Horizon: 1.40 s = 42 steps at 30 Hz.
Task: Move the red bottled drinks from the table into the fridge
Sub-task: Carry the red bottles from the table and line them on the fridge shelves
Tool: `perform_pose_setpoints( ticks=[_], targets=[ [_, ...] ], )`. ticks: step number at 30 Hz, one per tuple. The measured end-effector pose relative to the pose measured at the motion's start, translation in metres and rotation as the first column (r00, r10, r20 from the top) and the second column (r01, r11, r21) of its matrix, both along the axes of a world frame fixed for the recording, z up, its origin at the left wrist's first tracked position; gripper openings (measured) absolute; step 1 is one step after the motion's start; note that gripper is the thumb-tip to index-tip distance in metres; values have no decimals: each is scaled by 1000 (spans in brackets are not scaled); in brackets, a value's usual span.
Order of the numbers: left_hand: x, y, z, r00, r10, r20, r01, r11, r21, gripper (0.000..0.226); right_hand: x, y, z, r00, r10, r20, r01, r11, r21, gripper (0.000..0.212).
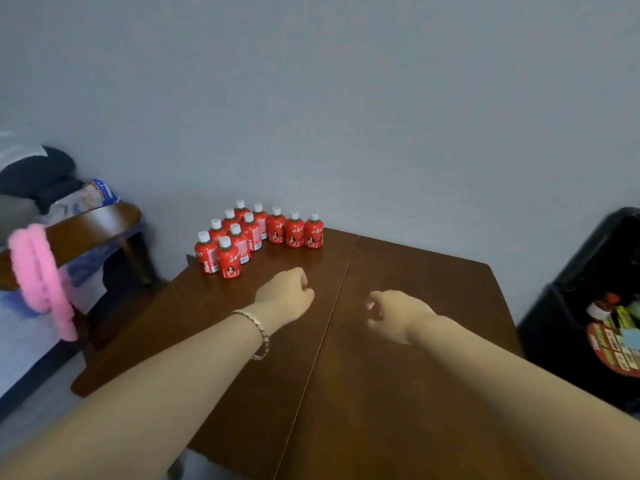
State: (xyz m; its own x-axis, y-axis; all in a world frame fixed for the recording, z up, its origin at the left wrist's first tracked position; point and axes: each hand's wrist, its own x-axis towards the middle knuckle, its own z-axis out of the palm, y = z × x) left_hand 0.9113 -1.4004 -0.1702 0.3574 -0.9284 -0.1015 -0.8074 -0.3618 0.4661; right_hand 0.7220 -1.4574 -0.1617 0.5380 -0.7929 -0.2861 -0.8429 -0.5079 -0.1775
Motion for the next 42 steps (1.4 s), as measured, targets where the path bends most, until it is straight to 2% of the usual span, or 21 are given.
perform_pose_setpoints(
  ticks=[5, 10, 16, 22, 25, 28, 32, 36, 42],
  targets=[
    [74, -78, -39, 1000, 9, -19, -8, 999, 52, 41, 65, -71, -38, 996, -75, 38, 73, 995, 65, 45],
    [160, -173, -65, 996, 8, -87, -1, 996, 90, 54, 143, -149, -72, 967, -231, 106, 210, 961, 180, 55],
    [226, -267, -114, 986, -45, -159, 40, 999, -33, 71, 215, -228, -111, 922, -364, 131, 327, 915, 237, 69],
    [262, -353, -169, 970, 1, -242, -12, 999, -44, 83, 284, -320, -153, 871, -429, 241, 385, 899, 210, 84],
    [276, -387, -188, 976, -17, -217, 13, 1000, -19, 90, 309, -362, -177, 871, -428, 243, 404, 903, 144, 96],
    [286, -407, -199, 992, -51, -116, 60, 996, 69, 97, 321, -389, -199, 880, -428, 206, 408, 903, 135, 109],
    [295, -417, -209, 993, -118, -11, 118, 993, 17, 90, 326, -402, -219, 849, -407, 336, 376, 913, 156, 103],
    [301, -414, -210, 973, -219, -80, 217, 976, -25, 82, 311, -395, -221, 883, -313, 349, 293, 950, 112, 100],
    [292, -376, -203, 884, -428, -185, 431, 902, -27, 74, 267, -344, -220, 937, -187, 296, 145, 977, 158, 100]
  ],
)
